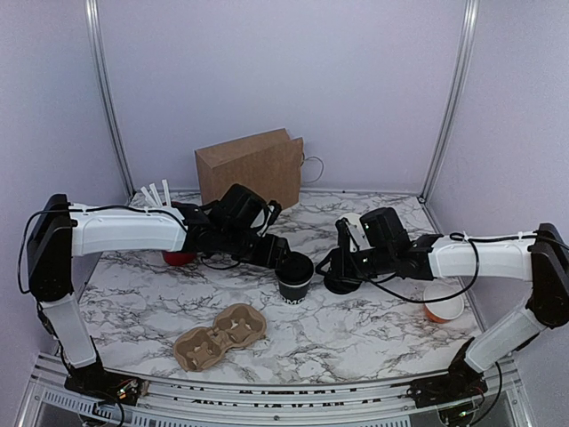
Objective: Pack the takeout coffee
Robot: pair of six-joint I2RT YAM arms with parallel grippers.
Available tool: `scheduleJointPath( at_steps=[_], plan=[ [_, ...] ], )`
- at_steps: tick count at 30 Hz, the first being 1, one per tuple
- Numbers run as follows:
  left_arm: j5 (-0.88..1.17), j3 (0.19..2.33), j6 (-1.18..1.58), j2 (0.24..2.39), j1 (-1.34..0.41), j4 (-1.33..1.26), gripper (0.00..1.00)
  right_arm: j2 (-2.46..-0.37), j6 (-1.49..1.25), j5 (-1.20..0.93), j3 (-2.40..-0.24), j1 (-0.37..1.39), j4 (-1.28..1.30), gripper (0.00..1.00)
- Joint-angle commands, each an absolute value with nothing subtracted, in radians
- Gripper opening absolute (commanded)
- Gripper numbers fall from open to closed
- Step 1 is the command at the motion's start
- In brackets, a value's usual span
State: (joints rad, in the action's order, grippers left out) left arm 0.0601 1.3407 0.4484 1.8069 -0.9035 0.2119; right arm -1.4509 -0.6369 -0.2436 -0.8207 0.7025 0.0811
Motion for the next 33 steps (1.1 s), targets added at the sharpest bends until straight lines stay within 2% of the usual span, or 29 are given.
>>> scheduleJointPath(
  at_steps=[1, 33],
  plan=[
    [0.066, 1.370, 0.449, 1.825, -0.915, 0.222, 0.73, -1.434, -0.644, -0.229, -0.862, 0.696, 0.060, 0.45],
    [0.064, 1.379, 0.450, 1.854, -0.940, 0.222, 0.70, -1.487, -0.669, -0.268, -0.880, 0.722, -0.007, 0.44]
  ],
)
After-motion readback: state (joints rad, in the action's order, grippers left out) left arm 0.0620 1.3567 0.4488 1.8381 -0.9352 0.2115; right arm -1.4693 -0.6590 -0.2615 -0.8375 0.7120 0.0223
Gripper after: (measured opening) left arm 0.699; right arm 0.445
